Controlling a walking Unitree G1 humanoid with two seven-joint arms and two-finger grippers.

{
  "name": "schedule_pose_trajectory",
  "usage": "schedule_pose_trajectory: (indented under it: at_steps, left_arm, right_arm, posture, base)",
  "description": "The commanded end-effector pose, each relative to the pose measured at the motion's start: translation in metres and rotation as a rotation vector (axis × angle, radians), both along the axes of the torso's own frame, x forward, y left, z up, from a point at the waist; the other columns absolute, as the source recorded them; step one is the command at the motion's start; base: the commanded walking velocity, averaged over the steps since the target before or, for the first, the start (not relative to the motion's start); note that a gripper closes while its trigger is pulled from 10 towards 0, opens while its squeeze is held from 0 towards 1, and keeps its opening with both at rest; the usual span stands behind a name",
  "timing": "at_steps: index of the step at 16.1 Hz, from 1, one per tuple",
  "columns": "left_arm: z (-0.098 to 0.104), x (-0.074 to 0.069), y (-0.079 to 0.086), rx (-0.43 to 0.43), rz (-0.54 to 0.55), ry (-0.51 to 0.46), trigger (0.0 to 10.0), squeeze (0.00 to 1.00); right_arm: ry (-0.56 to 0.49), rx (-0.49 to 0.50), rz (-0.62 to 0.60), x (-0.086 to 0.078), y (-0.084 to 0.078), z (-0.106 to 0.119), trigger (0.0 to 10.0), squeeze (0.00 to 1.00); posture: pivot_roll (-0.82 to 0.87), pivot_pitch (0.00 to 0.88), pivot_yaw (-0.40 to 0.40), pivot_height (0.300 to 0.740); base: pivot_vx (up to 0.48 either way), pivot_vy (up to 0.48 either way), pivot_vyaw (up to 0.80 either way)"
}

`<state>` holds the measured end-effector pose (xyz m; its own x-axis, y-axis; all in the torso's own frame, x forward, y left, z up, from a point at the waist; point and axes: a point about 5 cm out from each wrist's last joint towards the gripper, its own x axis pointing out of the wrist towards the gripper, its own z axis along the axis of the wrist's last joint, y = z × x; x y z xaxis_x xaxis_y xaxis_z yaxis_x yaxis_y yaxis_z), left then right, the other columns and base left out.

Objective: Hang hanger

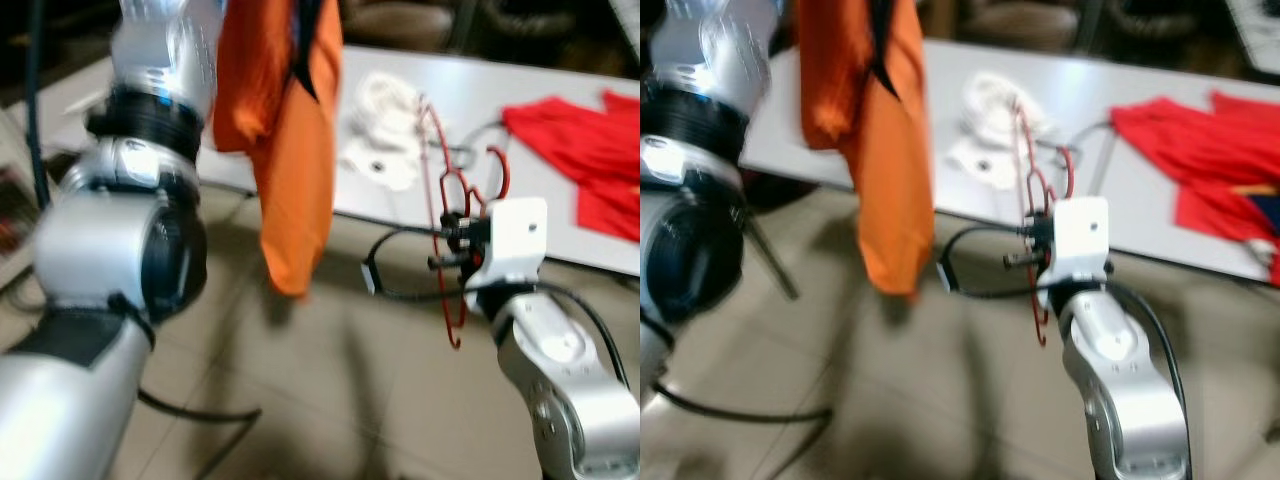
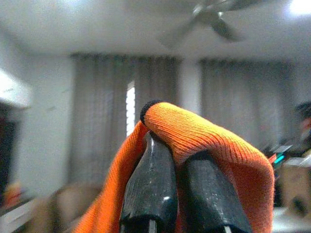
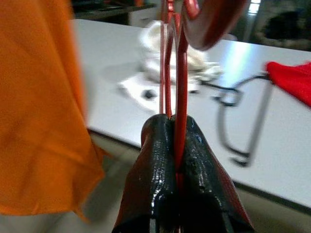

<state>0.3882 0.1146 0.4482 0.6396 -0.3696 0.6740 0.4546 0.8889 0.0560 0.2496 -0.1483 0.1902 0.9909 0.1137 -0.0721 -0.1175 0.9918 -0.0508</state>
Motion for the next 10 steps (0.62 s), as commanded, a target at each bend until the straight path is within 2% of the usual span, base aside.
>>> schedule_pose_trajectory:
  at_steps: [1, 3, 4, 6, 8, 9, 10]
  left_arm:
    - [0.036, -0.019, -0.014, -0.025, -0.054, -0.129, 10.0, 0.00]
    - [0.058, -0.029, -0.019, -0.024, -0.069, -0.194, 10.0, 0.00]
    - [0.062, -0.031, -0.019, -0.026, -0.062, -0.207, 10.0, 0.00]
    - [0.069, -0.032, -0.008, -0.033, 0.006, -0.219, 10.0, 0.00]
    - [0.065, -0.026, 0.010, 0.016, 0.188, -0.195, 10.0, 0.00]
    - [0.063, -0.023, 0.014, 0.030, 0.229, -0.182, 10.0, 0.00]
    - [0.054, -0.017, 0.021, 0.082, 0.323, -0.156, 10.0, 0.00]
  right_arm:
    - [-0.018, -0.007, -0.040, -0.002, -0.008, 0.003, 10.0, 0.00]
    - [-0.052, 0.006, -0.070, -0.002, -0.012, 0.009, 10.0, 0.00]
    - [-0.063, 0.010, -0.077, -0.002, -0.013, 0.011, 10.0, 0.00]
    - [-0.073, 0.012, -0.077, -0.003, -0.014, 0.012, 10.0, 0.00]
    - [-0.065, 0.007, -0.061, -0.005, -0.013, 0.011, 10.0, 0.00]
    - [-0.063, 0.006, -0.057, -0.005, -0.012, 0.011, 10.0, 0.00]
    - [-0.062, 0.005, -0.045, -0.005, -0.010, 0.011, 10.0, 0.00]
  posture:
    - [-0.14, 0.022, 0.062, 0.740]
    - [-0.15, 0.021, 0.079, 0.740]
    - [-0.15, 0.021, 0.079, 0.740]
    - [-0.16, 0.019, 0.086, 0.740]
    - [-0.17, 0.019, 0.084, 0.740]
    - [-0.17, 0.019, 0.083, 0.740]
    - [-0.17, 0.020, 0.083, 0.740]
  base:
    - [0.450, 0.000, -0.80]
    - [0.446, 0.000, -0.80]
    - [0.450, 0.000, -0.80]
    - [0.448, 0.000, -0.80]
    - [0.448, 0.000, -0.80]
    - [0.450, 0.000, -0.80]
    - [0.450, 0.000, -0.80]
